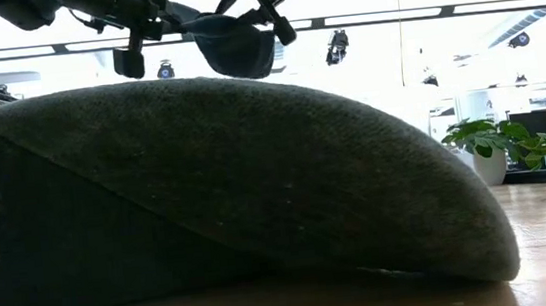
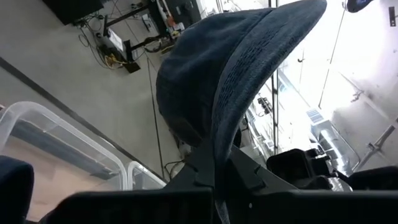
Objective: Pick & Place hat
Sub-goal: Put the blue cap into the left transparent bin, then put the bottom black cap into the right transparent bin
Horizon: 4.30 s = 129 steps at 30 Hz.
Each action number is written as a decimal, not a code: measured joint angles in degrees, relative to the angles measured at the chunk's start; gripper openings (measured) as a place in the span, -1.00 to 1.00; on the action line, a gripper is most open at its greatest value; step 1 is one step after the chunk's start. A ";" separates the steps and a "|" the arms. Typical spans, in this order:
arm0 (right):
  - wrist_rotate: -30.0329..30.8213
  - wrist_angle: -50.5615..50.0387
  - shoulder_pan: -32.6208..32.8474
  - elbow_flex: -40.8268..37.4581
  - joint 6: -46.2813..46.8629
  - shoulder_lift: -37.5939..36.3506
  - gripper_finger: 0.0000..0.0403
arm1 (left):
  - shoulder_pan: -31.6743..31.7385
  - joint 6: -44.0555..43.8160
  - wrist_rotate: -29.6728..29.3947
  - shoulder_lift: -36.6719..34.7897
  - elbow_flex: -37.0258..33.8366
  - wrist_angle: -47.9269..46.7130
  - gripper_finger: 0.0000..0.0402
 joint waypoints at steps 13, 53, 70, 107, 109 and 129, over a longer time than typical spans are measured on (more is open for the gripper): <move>-3.74 -3.48 -4.28 0.17 -2.51 -0.07 -0.93 | -2.88 -1.37 5.50 -0.65 -0.13 -11.16 -0.48; -41.45 -9.49 -7.95 -17.18 19.04 -1.54 -0.93 | -13.29 30.53 3.83 -15.69 -0.11 -25.76 -0.34; -34.36 -5.62 -9.05 -17.05 13.93 -1.53 -0.44 | -13.16 30.16 3.81 -15.69 -0.11 -26.44 -0.34; -35.30 -7.57 -13.09 -16.97 -17.05 -1.92 -0.57 | -12.55 -3.14 3.63 -15.44 -0.11 -59.96 -0.34; -36.37 -8.65 -13.25 -16.97 -18.12 -2.61 -0.54 | -12.46 -4.38 4.07 -15.41 -0.11 -61.99 -0.34; -27.90 -32.81 -2.58 -16.99 -39.61 -12.54 -0.32 | -12.44 -10.94 34.85 -11.48 -0.20 -59.03 -0.34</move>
